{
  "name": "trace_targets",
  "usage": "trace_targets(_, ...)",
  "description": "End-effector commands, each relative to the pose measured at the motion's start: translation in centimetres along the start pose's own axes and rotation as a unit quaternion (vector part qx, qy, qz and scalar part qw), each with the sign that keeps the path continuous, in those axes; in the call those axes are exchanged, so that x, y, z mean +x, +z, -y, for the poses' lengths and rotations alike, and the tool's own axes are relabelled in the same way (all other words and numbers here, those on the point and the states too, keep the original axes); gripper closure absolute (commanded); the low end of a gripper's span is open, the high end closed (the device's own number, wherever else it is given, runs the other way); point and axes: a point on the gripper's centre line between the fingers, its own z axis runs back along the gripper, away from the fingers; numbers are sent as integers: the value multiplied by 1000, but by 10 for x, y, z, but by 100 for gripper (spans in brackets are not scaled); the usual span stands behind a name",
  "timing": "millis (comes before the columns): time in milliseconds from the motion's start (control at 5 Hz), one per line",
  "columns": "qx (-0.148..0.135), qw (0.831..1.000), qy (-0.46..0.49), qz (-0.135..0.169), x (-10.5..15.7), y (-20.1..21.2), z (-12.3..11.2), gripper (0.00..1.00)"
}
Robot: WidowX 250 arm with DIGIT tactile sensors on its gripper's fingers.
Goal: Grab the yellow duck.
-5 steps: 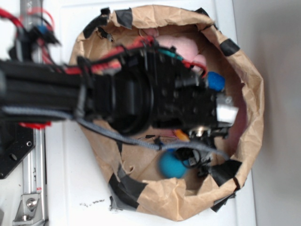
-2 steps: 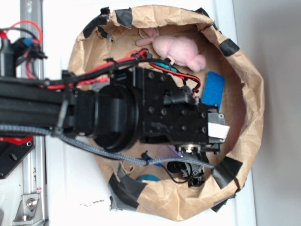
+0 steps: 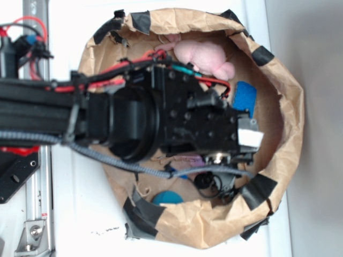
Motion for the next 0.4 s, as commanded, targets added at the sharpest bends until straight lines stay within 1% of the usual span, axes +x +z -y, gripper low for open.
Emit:
trace_targets(0, 8, 999, 23, 29, 19, 13, -18, 0)
trace_targets(200, 2, 999, 38, 36, 22, 10, -13, 0)
